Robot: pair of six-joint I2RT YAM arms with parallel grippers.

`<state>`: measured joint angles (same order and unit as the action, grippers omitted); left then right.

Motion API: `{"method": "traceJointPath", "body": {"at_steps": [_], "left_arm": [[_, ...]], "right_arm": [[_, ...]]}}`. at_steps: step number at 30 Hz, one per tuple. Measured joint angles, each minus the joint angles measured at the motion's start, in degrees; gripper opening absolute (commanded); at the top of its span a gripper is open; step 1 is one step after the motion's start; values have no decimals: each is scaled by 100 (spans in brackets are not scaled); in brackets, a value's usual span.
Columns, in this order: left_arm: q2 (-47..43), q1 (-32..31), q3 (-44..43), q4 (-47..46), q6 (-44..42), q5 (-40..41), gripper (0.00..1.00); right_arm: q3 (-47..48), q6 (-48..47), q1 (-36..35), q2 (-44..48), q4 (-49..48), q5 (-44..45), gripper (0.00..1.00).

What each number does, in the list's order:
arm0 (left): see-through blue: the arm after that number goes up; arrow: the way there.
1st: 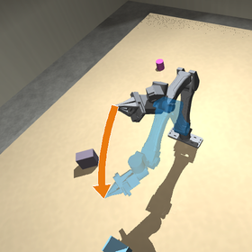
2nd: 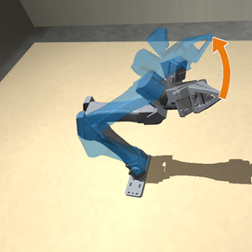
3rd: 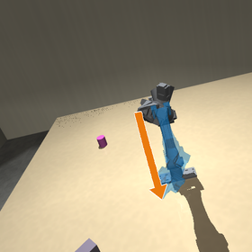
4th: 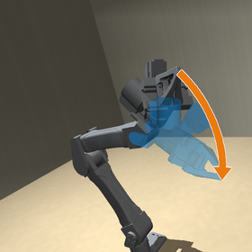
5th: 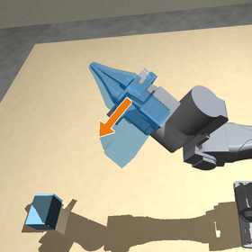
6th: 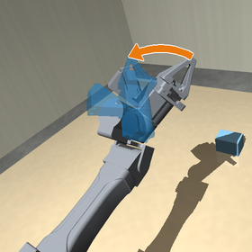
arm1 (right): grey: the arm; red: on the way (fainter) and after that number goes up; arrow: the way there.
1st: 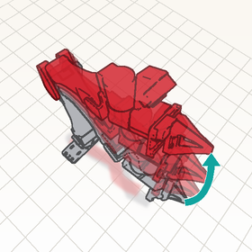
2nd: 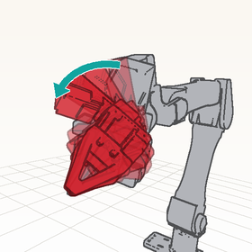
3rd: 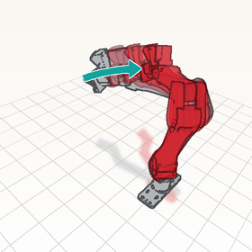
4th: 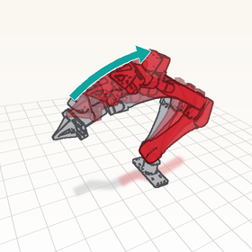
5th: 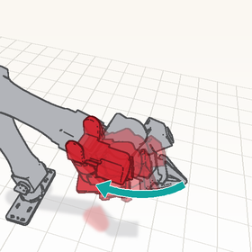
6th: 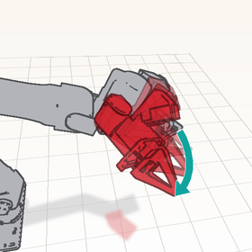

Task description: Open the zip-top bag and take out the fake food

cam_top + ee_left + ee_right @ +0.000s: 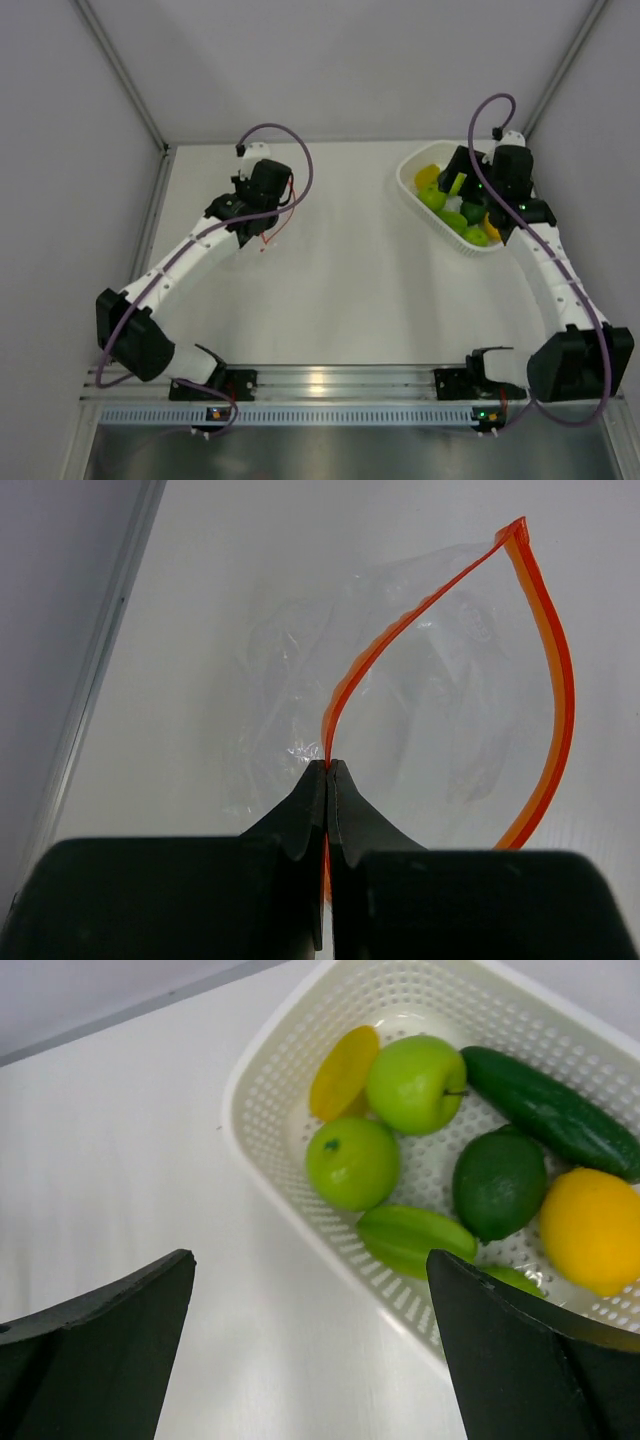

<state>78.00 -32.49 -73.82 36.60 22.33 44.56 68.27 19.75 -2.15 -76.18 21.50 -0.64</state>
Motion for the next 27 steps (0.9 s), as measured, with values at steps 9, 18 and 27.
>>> {"method": "traceJointPath", "body": {"at_steps": [9,18,27], "left_arm": [[1250,-289,-619,-15,46,-570,35],[1196,-601,-621,-444,212,-1259,66],[-953,-581,476,-1097,203,-1392,98]], "right_arm": [[-791,-118,-1106,1864,358,527,99],[-1051,-229,-1158,2914,1143,1187,99],[-828,-442,-1163,4006,2004,1364,99]]}}
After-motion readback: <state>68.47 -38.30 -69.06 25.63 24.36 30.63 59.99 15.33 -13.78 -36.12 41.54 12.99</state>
